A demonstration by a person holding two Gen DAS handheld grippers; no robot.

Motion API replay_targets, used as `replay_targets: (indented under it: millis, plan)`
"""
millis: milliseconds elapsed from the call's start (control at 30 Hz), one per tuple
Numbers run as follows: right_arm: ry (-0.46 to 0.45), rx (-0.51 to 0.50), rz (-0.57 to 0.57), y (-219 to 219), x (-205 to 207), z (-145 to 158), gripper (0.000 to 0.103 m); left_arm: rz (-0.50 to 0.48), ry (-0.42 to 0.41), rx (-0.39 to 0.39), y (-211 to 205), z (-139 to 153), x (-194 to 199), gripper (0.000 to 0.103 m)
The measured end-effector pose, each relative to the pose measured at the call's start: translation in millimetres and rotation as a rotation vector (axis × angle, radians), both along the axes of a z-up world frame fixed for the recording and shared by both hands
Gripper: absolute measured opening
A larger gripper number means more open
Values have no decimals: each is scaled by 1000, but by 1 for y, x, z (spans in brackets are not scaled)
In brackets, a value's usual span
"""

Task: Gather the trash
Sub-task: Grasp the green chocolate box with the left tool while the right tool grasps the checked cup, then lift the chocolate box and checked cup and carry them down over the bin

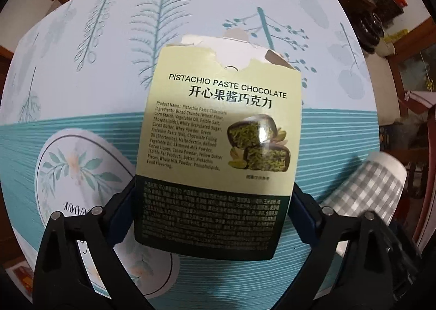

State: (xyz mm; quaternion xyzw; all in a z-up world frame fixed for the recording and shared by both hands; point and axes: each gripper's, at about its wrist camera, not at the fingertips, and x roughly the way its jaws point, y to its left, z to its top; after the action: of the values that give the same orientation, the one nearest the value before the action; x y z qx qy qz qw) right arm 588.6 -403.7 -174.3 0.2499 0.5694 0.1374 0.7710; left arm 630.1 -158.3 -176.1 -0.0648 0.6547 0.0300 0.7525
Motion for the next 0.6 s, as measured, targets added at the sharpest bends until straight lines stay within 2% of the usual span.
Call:
replay_targets:
  millis: [200, 433, 600]
  plan:
    - [3, 6, -3, 5, -13, 1, 49, 41, -27, 15, 17, 10, -27, 93]
    - [6, 18, 1, 18, -42, 11, 48, -13, -91, 57, 35, 49, -81, 92]
    - [7, 28, -2, 35, -81, 22, 48, -62, -138, 49, 64, 74, -151, 92]
